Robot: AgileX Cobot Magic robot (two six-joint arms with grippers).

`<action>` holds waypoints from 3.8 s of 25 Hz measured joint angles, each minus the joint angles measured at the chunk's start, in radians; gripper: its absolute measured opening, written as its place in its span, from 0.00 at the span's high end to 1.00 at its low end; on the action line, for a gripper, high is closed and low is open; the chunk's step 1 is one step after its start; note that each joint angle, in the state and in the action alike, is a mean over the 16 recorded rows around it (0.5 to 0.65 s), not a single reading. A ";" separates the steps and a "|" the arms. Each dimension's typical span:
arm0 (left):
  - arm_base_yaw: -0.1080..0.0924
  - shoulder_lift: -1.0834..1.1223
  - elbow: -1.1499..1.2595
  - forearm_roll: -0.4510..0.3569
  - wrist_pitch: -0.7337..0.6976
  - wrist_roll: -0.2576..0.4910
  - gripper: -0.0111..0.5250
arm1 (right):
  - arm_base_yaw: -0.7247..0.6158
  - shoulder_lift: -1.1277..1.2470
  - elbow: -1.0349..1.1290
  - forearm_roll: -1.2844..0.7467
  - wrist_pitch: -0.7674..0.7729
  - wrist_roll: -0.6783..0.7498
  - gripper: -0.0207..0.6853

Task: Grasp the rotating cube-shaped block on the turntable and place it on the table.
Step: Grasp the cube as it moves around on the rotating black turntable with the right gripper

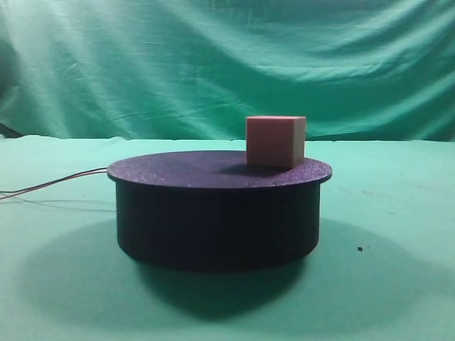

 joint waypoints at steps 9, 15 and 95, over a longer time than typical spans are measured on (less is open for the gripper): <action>0.000 0.000 0.000 0.000 0.000 0.000 0.98 | 0.000 0.000 0.000 0.000 0.000 0.000 0.97; 0.000 0.000 0.000 0.000 0.000 0.000 0.98 | 0.000 0.000 0.000 0.000 0.000 0.000 0.97; 0.000 0.000 0.000 0.000 0.000 0.000 0.98 | 0.573 1.529 -0.889 0.448 0.257 -0.197 0.27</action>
